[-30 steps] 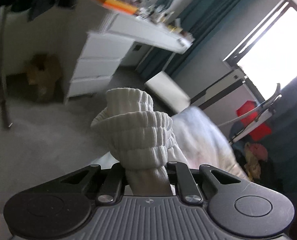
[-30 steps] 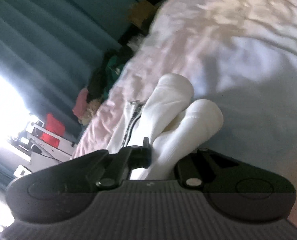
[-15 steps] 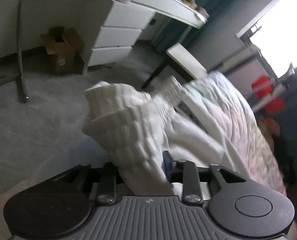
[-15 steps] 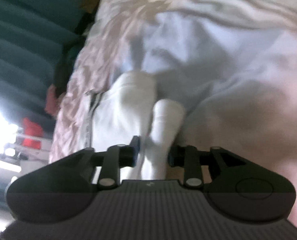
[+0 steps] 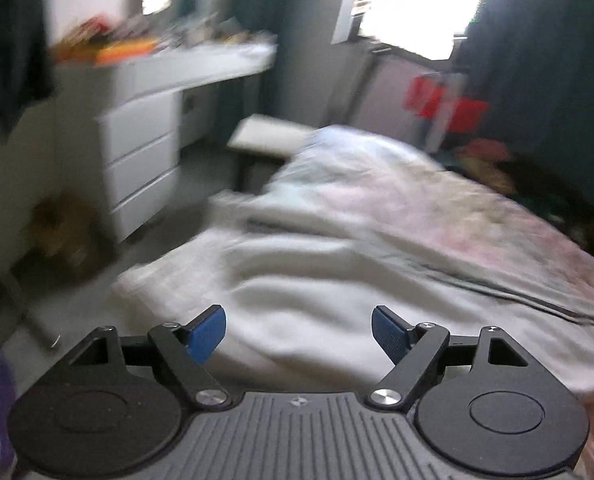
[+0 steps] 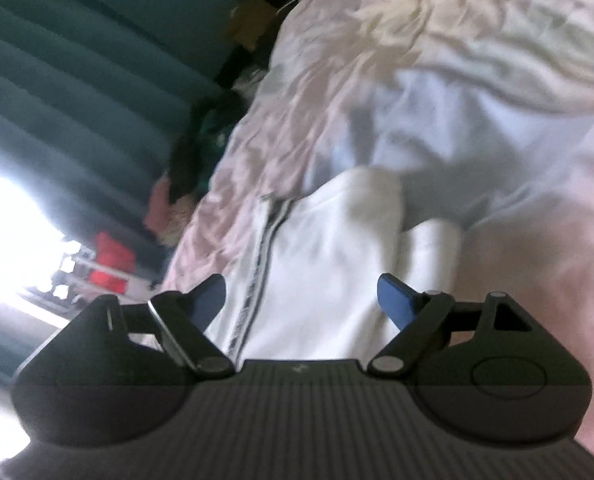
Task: Fold clothes
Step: 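Lay the sweatpants on the bed and open both grippers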
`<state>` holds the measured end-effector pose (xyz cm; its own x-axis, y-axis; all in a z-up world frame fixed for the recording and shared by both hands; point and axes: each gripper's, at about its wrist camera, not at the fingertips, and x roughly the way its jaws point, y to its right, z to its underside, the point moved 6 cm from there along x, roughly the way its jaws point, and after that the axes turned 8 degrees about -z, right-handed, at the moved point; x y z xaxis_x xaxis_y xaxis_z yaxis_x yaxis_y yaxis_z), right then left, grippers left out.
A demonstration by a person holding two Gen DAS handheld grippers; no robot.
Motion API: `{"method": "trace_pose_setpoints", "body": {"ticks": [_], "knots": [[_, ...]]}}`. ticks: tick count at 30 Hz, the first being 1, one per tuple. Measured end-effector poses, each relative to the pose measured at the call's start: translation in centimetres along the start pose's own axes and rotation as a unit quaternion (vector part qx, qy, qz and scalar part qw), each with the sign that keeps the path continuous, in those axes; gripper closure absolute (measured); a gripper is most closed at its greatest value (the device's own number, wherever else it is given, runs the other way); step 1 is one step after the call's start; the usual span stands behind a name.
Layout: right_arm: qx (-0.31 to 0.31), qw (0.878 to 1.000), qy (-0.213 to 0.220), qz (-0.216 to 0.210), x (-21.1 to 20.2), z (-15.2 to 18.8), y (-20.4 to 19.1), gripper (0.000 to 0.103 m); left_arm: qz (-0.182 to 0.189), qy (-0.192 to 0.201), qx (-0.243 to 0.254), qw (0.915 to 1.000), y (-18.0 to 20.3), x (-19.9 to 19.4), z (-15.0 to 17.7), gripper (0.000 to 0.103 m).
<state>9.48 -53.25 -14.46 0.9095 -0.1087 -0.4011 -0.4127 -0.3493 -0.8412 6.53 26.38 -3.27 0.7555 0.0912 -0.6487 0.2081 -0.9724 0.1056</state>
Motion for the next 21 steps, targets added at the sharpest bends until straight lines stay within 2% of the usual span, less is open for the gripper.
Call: {"method": "trace_pose_setpoints", "body": {"ticks": [3, 6, 8, 9, 10, 13, 16, 18, 19, 21], "knots": [[0.018, 0.999, -0.027, -0.032, 1.0, 0.3, 0.0, 0.017, 0.067, -0.001, 0.033, 0.9972, 5.6, -0.1, 0.4, 0.021], [0.039, 0.997, -0.045, -0.044, 1.3, 0.6, 0.7, 0.017, 0.137, -0.027, 0.08, 0.9869, 12.2, 1.2, 2.7, 0.021], [0.048, 0.996, -0.055, -0.045, 1.4, 0.6, 1.3, 0.017, 0.189, -0.048, 0.116, 0.974, 16.8, 1.9, 4.6, 0.02], [0.052, 0.996, -0.058, -0.051, 1.3, 0.5, 1.7, 0.017, 0.22, -0.067, 0.144, 0.9626, 19.3, 2.2, 6.4, 0.02], [0.057, 0.995, -0.06, -0.057, 1.3, 0.4, 2.0, 0.017, 0.234, -0.076, 0.174, 0.9536, 21.5, 2.5, 8.0, 0.021], [0.065, 0.994, -0.059, -0.066, 1.1, -0.1, 2.9, 0.022, 0.224, -0.068, 0.255, 0.9383, 26.6, 3.5, 11.9, 0.021], [0.083, 0.992, -0.063, -0.067, 1.2, -0.4, 4.2, 0.025, 0.211, -0.046, 0.301, 0.9289, 29.6, 4.7, 14.5, 0.021], [0.099, 0.991, -0.065, -0.063, 1.5, -0.4, 5.1, 0.028, 0.189, -0.012, 0.331, 0.9245, 30.6, 5.2, 15.4, 0.022], [0.105, 0.99, -0.071, -0.064, 1.8, -0.3, 5.4, 0.034, 0.176, 0.006, 0.346, 0.9213, 31.0, 5.3, 15.9, 0.025], [0.109, 0.989, -0.079, -0.062, 2.5, -0.2, 5.9, 0.036, 0.161, 0.037, 0.372, 0.9135, 31.3, 6.0, 16.5, 0.029]]}}
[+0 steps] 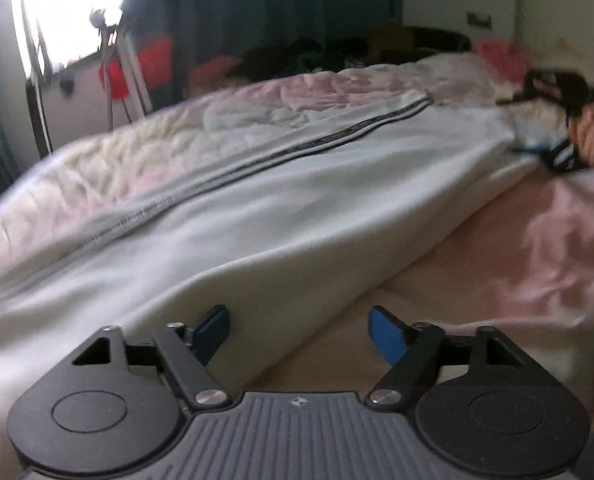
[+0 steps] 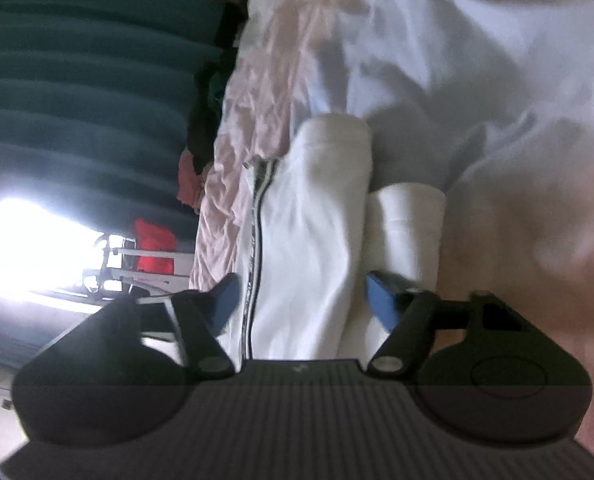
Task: Fold clothes
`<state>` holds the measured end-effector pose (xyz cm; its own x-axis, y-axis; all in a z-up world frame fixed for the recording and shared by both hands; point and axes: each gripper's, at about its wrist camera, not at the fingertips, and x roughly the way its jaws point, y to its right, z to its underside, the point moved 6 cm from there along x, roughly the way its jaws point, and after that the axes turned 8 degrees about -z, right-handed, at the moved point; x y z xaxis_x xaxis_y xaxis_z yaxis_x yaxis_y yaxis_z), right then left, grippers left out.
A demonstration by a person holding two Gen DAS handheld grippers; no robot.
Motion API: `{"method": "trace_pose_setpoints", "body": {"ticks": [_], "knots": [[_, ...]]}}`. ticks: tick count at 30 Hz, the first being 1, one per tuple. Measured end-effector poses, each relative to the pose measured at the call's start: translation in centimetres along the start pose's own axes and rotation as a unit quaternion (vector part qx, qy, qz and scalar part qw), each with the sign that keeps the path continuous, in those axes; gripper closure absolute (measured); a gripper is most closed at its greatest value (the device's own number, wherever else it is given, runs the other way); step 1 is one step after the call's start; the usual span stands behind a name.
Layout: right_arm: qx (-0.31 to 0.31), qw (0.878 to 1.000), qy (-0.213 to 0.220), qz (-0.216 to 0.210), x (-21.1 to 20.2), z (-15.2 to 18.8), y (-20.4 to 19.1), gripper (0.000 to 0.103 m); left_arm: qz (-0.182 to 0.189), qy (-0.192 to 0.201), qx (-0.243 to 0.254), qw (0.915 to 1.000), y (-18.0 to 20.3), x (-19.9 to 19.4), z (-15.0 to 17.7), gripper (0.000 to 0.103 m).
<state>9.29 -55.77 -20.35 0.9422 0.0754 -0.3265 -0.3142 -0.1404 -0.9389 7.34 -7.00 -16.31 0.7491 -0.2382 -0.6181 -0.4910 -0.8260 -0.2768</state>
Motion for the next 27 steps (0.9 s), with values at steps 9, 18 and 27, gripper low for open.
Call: {"method": "trace_pose_setpoints", "body": {"ticks": [9, 18, 27], "knots": [[-0.044, 0.997, 0.021, 0.067, 2.3, -1.0, 1.0, 0.085, 0.013, 0.031, -0.003, 0.9994, -0.2, 0.0, -0.1, 0.049], [-0.11, 0.989, 0.062, 0.082, 1.5, -1.1, -1.4, 0.096, 0.049, 0.01, -0.059, 0.997, -2.1, -0.4, -0.2, 0.095], [-0.101, 0.989, 0.089, 0.06, -0.7, -0.9, -3.0, 0.097, 0.049, 0.047, -0.099, 0.9928, -4.1, -2.7, -0.7, 0.103]]}}
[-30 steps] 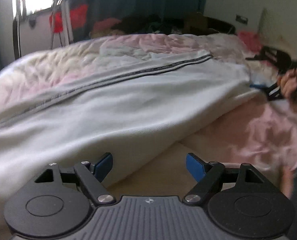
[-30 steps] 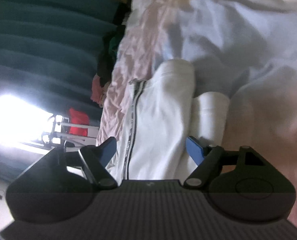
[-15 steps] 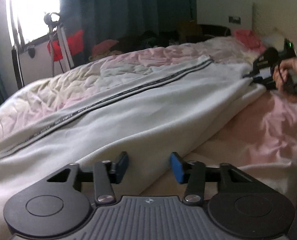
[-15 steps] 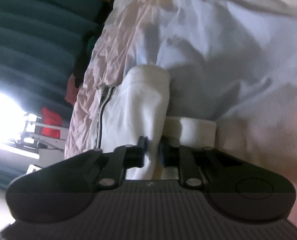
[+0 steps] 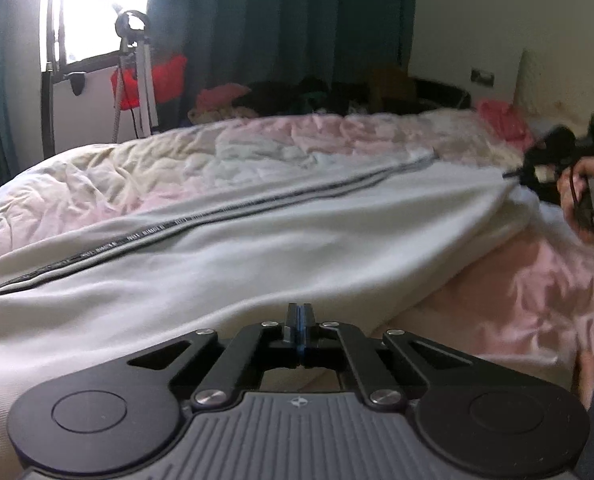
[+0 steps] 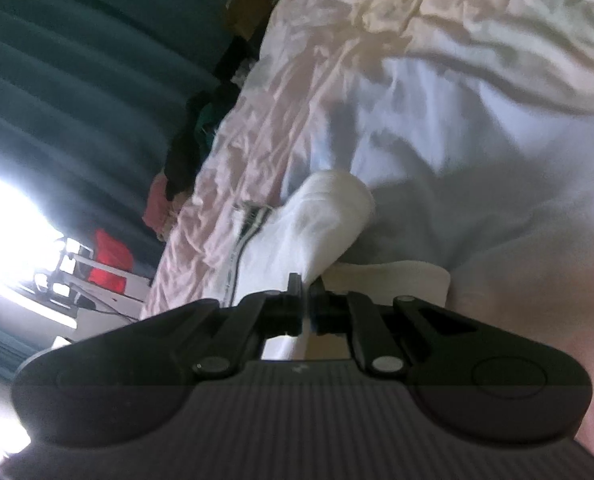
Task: Fold clothes
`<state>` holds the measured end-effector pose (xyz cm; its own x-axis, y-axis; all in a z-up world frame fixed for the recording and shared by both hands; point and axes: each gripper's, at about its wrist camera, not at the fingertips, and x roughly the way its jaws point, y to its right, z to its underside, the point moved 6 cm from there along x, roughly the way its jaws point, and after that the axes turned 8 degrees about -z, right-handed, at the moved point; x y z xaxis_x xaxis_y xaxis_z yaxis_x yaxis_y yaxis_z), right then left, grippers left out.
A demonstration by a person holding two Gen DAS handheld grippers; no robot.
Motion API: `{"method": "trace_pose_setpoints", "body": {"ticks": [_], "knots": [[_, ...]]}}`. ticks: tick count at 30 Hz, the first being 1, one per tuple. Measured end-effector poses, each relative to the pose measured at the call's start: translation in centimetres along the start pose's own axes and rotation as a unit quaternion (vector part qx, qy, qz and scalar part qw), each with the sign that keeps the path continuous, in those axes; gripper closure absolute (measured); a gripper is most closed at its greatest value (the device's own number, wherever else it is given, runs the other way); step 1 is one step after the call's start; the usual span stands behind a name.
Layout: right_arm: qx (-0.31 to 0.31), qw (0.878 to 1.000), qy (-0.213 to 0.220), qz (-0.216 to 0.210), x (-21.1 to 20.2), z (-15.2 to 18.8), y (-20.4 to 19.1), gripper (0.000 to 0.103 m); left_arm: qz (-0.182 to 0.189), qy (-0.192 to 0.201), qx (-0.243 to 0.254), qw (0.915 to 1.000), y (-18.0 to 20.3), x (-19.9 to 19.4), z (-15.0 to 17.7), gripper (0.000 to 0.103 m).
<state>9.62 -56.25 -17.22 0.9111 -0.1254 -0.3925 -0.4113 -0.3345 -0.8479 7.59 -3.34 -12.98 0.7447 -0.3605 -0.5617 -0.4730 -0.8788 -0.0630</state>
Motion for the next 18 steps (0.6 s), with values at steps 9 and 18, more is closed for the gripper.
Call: {"method": "trace_pose_setpoints", "body": {"ticks": [9, 18], "knots": [[0.016, 0.999, 0.015, 0.037, -4.0, 0.9, -0.1, 0.097, 0.04, 0.003, -0.03, 0.9987, -0.8, -3.7, 0.3, 0.103], [0.061, 0.996, 0.001, 0.061, -5.6, 1.4, 2.0, 0.095, 0.009, -0.003, 0.006, 0.9999, -0.2, -2.5, 1.3, 0.067]]}}
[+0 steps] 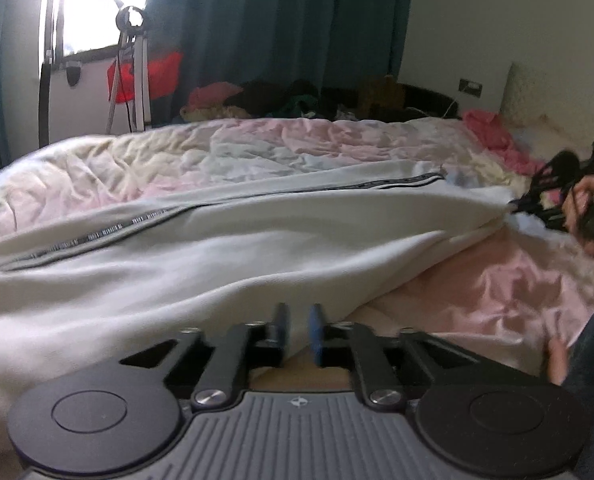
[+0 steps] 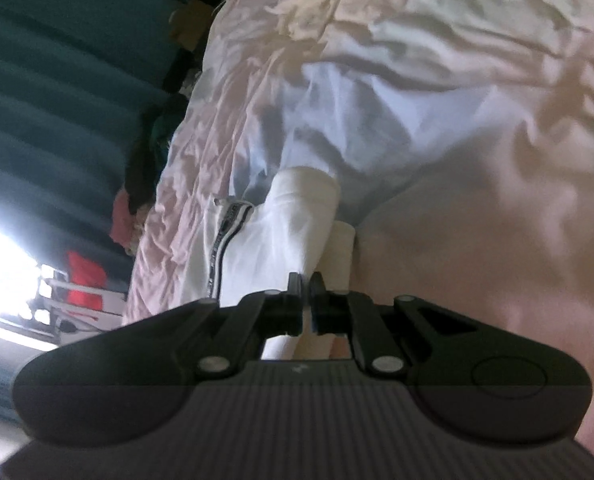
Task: Fold clothes
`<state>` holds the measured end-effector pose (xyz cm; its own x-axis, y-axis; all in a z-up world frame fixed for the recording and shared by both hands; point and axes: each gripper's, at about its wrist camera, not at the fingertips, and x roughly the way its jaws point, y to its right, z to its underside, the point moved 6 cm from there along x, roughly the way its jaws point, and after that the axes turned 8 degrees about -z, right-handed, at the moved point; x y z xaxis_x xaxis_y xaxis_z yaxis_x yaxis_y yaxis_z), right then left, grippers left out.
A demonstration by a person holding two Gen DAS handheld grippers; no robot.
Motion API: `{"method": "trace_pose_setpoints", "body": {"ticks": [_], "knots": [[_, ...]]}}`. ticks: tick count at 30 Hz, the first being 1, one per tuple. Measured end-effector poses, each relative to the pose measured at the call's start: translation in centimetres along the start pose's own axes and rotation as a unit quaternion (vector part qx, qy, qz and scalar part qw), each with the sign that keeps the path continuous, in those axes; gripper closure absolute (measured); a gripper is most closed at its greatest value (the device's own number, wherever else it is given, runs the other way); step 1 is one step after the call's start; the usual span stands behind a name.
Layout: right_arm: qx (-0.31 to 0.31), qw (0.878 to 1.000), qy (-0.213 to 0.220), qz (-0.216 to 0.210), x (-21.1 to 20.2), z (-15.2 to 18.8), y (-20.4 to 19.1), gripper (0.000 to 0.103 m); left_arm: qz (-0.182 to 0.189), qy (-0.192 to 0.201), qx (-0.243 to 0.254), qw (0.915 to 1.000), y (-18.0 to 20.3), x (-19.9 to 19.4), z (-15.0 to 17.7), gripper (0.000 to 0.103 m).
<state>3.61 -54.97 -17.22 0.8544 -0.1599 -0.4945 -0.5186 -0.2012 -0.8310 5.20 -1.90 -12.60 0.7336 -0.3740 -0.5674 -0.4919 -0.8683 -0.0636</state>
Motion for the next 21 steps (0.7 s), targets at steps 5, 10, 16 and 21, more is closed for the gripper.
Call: {"method": "trace_pose_setpoints", "body": {"ticks": [5, 10, 16, 21], "knots": [[-0.018, 0.999, 0.014, -0.047, 0.0, -0.4, -1.1, 0.097, -0.04, 0.03, 0.085, 0.9951, 1.7, 0.3, 0.3, 0.054], [-0.037, 0.993, 0.053, -0.101, -0.4, -1.0, -3.2, 0.097, -0.065, 0.037, 0.121, 0.9898, 3.0, 1.6, 0.7, 0.05], [-0.017, 0.988, 0.075, -0.133, -0.4, -1.5, -4.2, 0.097, -0.07, 0.05, 0.216, 0.9725, 6.1, 2.8, 2.2, 0.047], [0.0, 0.99, 0.066, -0.121, -0.4, -1.8, -3.2, 0.098, -0.1, 0.049, 0.244, 0.9632, 6.9, 3.8, 2.7, 0.065]]}}
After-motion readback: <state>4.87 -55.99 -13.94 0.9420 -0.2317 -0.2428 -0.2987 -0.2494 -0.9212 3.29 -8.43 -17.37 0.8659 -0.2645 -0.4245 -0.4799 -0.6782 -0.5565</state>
